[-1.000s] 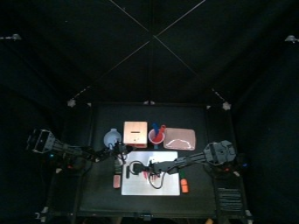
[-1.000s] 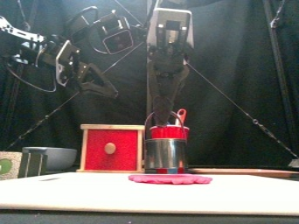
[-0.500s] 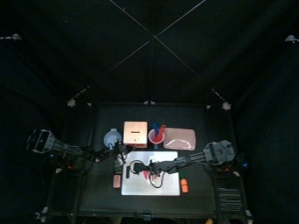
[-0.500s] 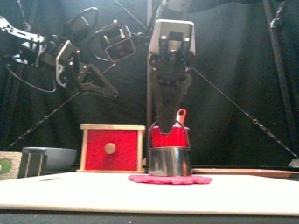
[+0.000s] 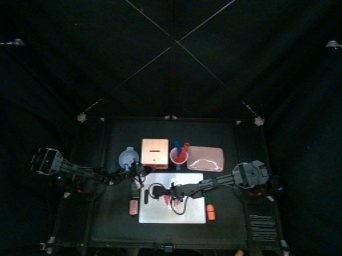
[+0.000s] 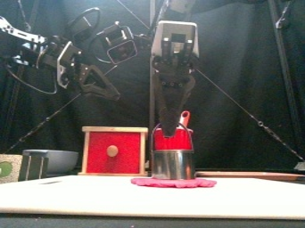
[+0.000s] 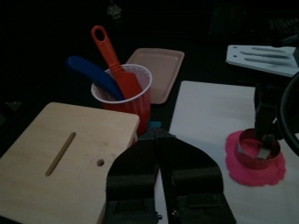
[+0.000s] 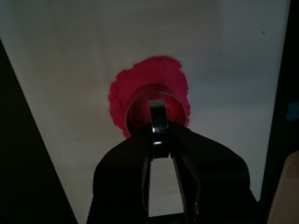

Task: Get the cutter from the drawer then cut the dough then place the extra dough in the bowl
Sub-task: Cut the dough

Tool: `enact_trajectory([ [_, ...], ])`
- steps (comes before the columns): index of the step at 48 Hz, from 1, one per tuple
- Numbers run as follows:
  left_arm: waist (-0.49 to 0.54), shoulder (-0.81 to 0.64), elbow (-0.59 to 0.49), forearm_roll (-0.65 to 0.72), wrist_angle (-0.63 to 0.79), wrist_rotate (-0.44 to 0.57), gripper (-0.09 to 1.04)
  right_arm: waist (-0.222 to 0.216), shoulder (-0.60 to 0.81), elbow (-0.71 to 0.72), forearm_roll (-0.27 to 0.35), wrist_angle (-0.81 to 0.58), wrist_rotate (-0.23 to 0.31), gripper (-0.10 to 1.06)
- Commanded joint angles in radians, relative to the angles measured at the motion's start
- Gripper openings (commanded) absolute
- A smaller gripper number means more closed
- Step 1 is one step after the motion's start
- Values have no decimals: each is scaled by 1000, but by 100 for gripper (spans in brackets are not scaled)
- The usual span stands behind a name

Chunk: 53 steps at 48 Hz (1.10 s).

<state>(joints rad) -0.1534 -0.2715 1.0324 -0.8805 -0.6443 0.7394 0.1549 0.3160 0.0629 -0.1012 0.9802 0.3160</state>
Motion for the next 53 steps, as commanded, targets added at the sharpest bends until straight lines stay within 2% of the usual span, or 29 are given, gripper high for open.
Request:
enact_trajectory([
  [1, -3, -9, -12, -2, -9, 0, 34, -5, -17, -15, -5, -5, 8, 59],
  [8, -5, -9, -14, -2, -9, 0, 34, -5, -23, -23, 0, -5, 8, 64],
  [22, -6, -9, -18, -2, -9, 0, 34, 0, -29, -44, -5, -5, 11, 80],
  [29, -11, -11, -21, -2, -8, 0, 34, 0, -34, -52, -9, -5, 11, 82],
  [36, -18, -9, -29, 0, -8, 0, 34, -3, -48, -49, -48, -6, 12, 82],
  [43, -32, -2, -48, 23, -8, 3, 35, -8, -103, -17, -103, -101, 63, 82],
  [53, -35, 6, -67, 37, -6, 0, 35, -11, -235, 127, -110, -296, 112, 82],
])
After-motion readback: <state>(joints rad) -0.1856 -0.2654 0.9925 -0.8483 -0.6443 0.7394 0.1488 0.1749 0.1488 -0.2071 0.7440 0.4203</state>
